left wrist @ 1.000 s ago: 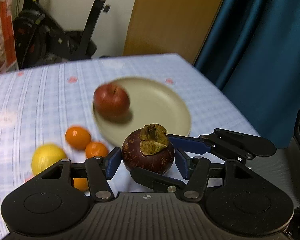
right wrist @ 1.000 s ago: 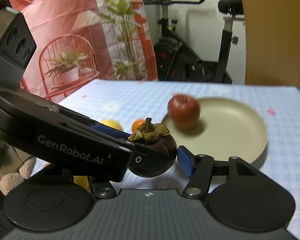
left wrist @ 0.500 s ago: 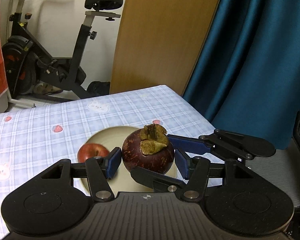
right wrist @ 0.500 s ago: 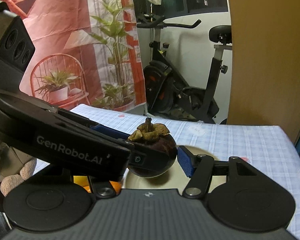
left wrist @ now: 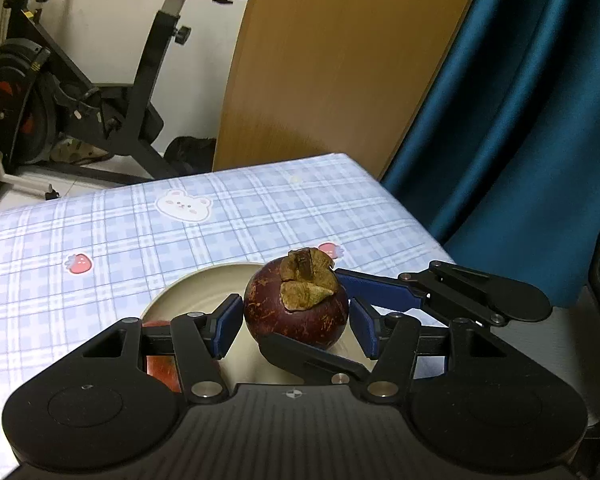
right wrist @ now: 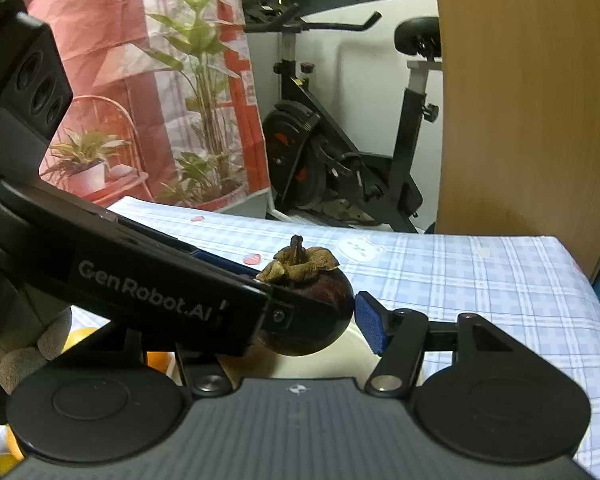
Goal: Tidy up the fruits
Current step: 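Lower the held mangosteen onto the beige plate beside the red apple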
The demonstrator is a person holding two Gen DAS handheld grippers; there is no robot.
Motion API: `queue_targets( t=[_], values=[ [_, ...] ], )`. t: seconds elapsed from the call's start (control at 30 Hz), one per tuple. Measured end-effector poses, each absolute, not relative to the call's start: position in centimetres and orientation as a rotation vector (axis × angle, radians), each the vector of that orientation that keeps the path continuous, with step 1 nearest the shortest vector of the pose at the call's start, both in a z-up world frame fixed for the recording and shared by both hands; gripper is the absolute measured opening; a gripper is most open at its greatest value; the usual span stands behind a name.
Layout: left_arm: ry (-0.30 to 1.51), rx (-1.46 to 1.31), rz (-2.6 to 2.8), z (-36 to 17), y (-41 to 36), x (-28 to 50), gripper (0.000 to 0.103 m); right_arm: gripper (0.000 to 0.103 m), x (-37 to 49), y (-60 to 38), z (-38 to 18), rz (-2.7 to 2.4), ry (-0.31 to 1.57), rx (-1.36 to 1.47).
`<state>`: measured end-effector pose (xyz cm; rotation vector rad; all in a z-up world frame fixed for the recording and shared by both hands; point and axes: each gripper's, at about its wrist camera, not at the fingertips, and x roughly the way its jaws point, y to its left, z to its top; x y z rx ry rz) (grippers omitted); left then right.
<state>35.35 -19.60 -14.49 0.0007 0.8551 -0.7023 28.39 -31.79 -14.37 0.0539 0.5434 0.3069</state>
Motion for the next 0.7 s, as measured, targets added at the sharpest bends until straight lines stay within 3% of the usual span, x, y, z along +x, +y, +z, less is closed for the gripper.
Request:
queue_targets(
  t=[0.7],
  values=[
    [0.906, 0.061, -0.588, -17.9, -19.6, 39.3, 0.060, 0.063, 33.9, -30.9, -18.8, 0.347, 0.622, 0.061]
  ],
)
